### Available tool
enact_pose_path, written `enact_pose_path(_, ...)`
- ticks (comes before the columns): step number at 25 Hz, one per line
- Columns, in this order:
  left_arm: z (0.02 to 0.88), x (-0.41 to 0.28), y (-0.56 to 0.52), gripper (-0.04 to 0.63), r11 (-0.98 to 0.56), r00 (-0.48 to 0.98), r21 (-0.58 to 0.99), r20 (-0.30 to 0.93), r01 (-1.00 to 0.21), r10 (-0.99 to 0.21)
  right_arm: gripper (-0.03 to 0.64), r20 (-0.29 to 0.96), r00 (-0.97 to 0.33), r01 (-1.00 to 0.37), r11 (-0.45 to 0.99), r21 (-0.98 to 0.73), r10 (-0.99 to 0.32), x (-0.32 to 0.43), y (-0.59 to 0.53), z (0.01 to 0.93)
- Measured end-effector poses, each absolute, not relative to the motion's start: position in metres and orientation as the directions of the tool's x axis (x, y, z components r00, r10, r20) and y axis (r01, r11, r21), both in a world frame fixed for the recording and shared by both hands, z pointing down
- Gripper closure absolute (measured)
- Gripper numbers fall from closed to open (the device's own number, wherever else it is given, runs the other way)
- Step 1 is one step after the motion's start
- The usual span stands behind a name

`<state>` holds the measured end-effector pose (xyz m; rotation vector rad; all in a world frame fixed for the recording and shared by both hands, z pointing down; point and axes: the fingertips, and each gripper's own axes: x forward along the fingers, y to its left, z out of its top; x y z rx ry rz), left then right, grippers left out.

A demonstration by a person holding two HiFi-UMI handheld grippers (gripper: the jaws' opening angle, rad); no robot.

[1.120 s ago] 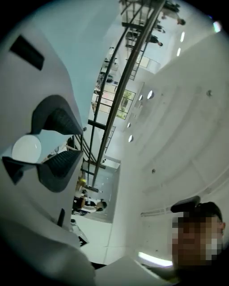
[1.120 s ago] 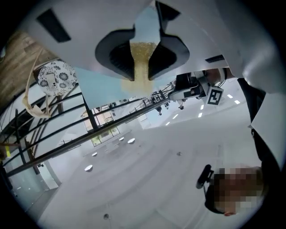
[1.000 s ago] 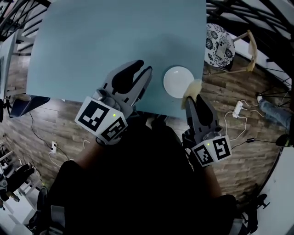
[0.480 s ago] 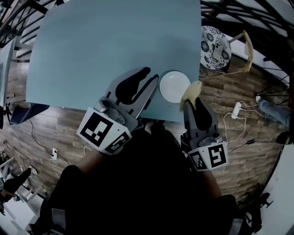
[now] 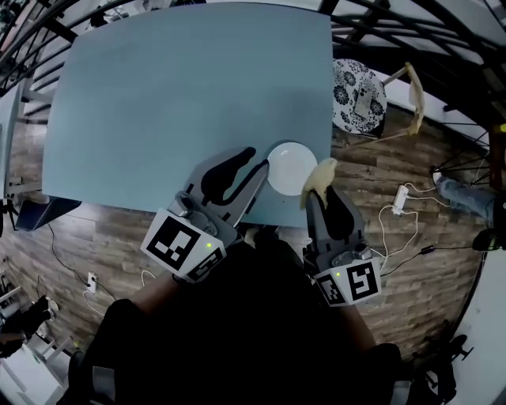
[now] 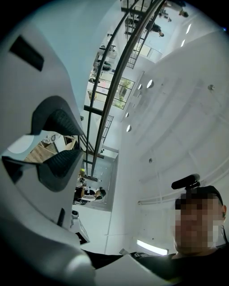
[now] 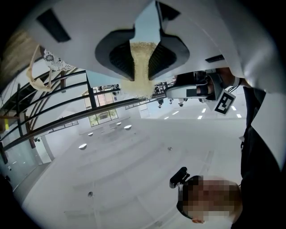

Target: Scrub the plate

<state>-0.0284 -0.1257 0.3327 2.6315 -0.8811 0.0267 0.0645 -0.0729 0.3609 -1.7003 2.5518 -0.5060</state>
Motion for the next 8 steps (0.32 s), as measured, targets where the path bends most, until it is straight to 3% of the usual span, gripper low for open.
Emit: enact_pose_path(8,0.3304,-0.0301,-0.1349,0.486,-0.746,0.806,0.316,0.127,-0.586,-0.578,0.512,0.158,-0.394,-0.896,0.34,-0.285,-0.906,0.0644,-0.08,0.3621)
